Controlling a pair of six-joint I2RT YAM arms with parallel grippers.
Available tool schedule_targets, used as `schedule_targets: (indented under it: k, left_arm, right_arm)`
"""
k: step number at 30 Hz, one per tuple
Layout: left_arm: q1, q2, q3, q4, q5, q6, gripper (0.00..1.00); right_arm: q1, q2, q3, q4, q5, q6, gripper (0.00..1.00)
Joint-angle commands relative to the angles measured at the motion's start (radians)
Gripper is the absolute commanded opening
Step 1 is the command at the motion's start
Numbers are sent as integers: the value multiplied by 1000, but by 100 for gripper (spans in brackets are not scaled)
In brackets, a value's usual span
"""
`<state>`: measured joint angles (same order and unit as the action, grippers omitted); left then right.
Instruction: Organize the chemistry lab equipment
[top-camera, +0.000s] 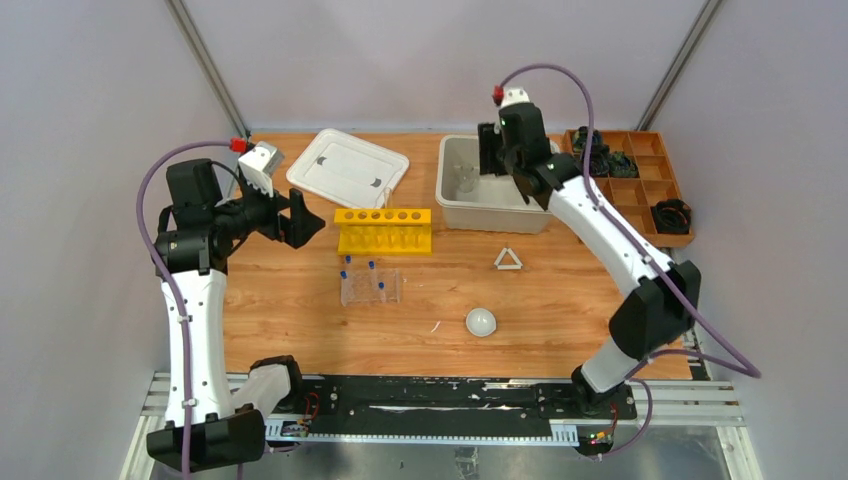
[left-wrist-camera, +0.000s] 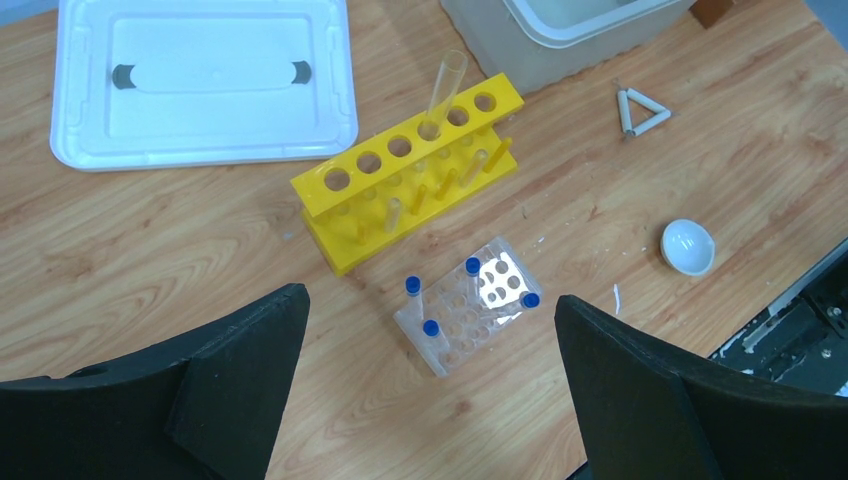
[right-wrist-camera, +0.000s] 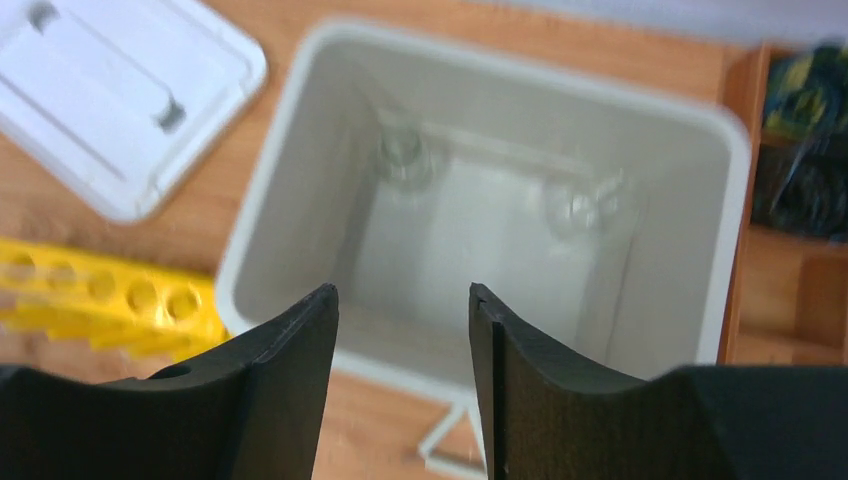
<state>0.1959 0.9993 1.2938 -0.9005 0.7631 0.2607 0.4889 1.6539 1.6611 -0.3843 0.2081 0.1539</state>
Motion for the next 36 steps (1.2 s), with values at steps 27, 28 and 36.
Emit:
schedule_targets:
  k: [27, 28, 36]
  left_arm:
    - [2, -57, 22, 9, 18, -29, 100]
    - [2, -56, 23, 9, 19, -32, 100]
    - [4, -65, 23, 9, 8, -22, 100]
  right_arm:
    - [50, -181, -826, 275, -23, 213, 48]
    - [52, -169, -822, 284, -21, 223, 47]
    - [73, -72, -799, 315, 59, 282, 45]
